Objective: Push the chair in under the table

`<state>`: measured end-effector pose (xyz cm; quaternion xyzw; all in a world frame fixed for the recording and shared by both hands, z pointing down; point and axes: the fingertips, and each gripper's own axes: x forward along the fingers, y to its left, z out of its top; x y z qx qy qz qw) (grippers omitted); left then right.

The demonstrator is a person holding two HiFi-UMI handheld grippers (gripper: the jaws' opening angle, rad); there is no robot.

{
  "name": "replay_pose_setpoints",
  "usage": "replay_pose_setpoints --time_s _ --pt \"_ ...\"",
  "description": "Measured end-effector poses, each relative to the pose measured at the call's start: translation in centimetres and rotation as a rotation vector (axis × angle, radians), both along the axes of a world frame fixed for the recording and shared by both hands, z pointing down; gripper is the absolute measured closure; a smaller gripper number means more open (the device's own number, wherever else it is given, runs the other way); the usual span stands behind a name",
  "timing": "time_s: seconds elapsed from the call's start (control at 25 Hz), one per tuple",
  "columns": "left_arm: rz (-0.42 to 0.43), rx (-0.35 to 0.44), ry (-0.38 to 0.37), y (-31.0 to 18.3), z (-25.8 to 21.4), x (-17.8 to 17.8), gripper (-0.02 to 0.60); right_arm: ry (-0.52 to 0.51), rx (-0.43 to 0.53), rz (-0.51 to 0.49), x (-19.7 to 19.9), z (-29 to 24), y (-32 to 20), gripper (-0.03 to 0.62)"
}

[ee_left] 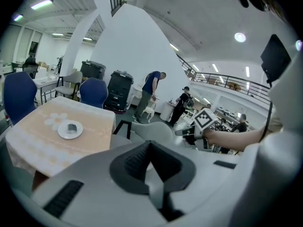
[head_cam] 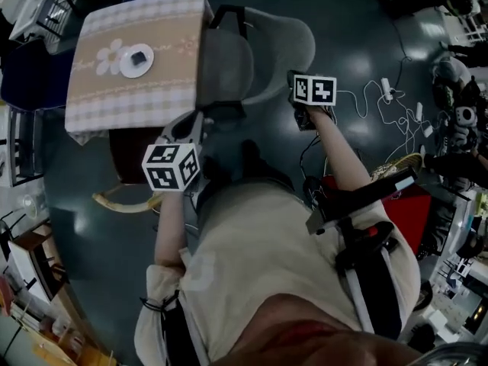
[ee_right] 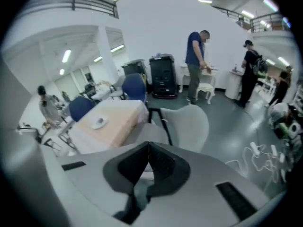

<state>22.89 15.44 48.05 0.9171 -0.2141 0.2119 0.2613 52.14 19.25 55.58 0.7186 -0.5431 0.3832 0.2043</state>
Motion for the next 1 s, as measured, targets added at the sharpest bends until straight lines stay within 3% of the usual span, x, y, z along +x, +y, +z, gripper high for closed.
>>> replay_pose_setpoints --time_s 0.16,0.28,0.48,0.6,0.84,1.0 --pt "0.086 0.015 0.032 0.8 -0.8 1.1 0.574 -0.061 0.198 -0.131 -9.4 -3.7 -0.7 0.583" --pt "0.145 0.023 0.028 2.0 -0.9 1.9 0.575 -0.083 0.238 -0.166 -13.4 -4.3 -0.3 0.583" --pt "0.183 0.044 0.015 3.5 -1.6 2.7 0.574 -0.175 0.28 -0.177 -14.8 -6.2 2.0 0.583" --pt "0.202 0.103 0.0 4.5 -2.8 3.1 0.575 -0.2 0.313 -0.286 -16.4 -7.4 2.5 0.583" --pt "0.105 0.117 -0.037 6.2 -3.7 3.9 0.574 -0.301 0.358 -0.435 -18.5 -8.4 3.6 0.583" --pt "0.077 0.134 -0.073 8.5 -3.8 5.1 0.574 -0.386 0.379 -0.466 -17.7 -9.2 5.6 0.583"
